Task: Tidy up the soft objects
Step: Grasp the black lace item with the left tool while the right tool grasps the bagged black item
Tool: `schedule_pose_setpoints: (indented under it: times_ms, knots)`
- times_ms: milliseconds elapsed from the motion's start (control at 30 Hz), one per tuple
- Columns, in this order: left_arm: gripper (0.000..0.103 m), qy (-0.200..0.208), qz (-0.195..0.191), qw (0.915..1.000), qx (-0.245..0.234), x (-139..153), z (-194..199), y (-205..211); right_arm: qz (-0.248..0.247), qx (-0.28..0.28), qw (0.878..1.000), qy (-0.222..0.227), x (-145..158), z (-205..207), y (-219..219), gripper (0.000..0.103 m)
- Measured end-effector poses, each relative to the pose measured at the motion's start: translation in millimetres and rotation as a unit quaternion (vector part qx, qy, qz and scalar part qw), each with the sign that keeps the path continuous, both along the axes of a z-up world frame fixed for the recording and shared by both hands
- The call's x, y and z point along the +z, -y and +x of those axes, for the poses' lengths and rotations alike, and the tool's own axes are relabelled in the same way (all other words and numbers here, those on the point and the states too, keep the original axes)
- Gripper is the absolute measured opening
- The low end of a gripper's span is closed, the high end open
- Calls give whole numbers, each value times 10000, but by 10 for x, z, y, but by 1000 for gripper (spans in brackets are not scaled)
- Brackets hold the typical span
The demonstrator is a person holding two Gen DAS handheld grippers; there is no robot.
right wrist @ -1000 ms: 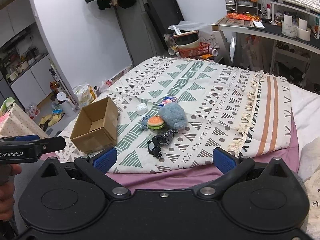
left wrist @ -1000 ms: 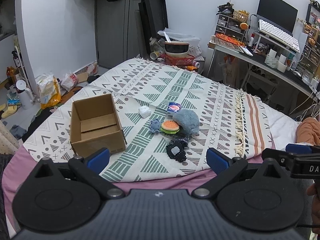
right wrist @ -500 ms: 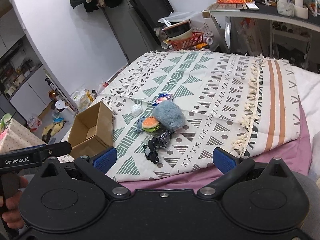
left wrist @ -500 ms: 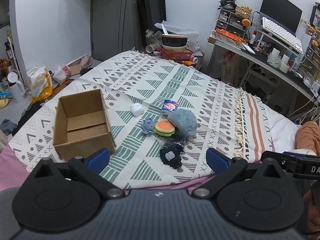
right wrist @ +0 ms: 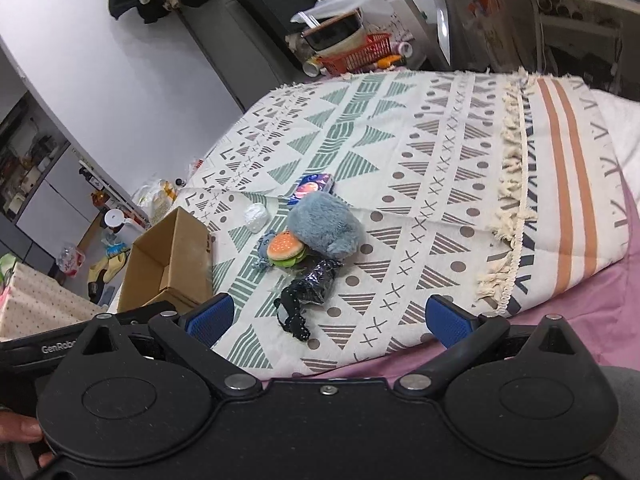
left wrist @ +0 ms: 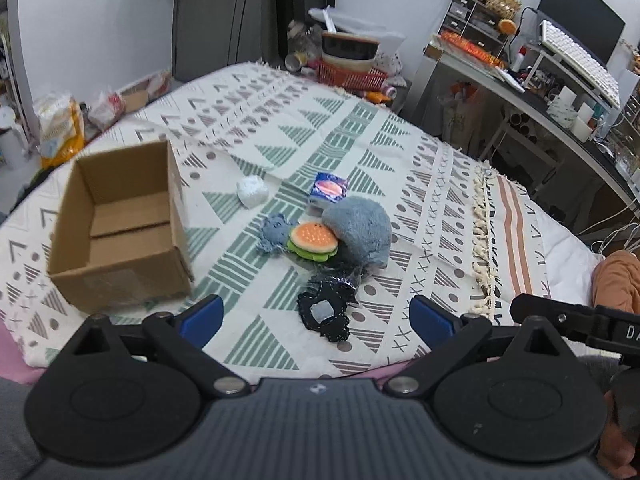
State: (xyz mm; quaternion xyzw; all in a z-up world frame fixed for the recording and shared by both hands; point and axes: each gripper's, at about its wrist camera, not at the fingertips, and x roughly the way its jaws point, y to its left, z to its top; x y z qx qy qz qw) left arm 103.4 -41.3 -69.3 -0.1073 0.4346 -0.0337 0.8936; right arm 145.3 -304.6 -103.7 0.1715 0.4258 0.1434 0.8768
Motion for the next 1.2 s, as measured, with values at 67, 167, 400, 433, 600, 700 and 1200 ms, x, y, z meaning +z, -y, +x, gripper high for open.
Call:
schedule_pose_setpoints:
  times_ms: [67, 167, 400, 433, 600, 700, 1200]
  knots:
    - [97, -82, 5, 10000, 43, -75, 88, 6, 74, -52, 10000, -42, -56, 58, 23, 103]
    - [96, -193, -85, 9998, 70, -176, 192, 20, 165, -95, 9997, -152, -156, 150, 48, 102]
    - [85, -448, -140, 9988, 169, -416, 410, 51, 376, -99, 9986, -359, -378, 385, 19, 99]
    - [82, -483, -150, 9986, 184, -450, 435, 56, 400, -96, 9984, -384, -406, 412, 9, 98]
    - [68, -669, -166, 9972, 275, -621, 588, 103, 584, -51, 9966, -586, -566, 552, -33, 90]
    - [65, -784, -191, 9962, 317, -723, 656, 127, 685, -52, 9953, -677, -649, 624, -32, 84]
    - [55, -1280, -365, 9898, 503, -1222, 954, 218, 919, 47, 9898, -1091, -1022, 964, -198, 81]
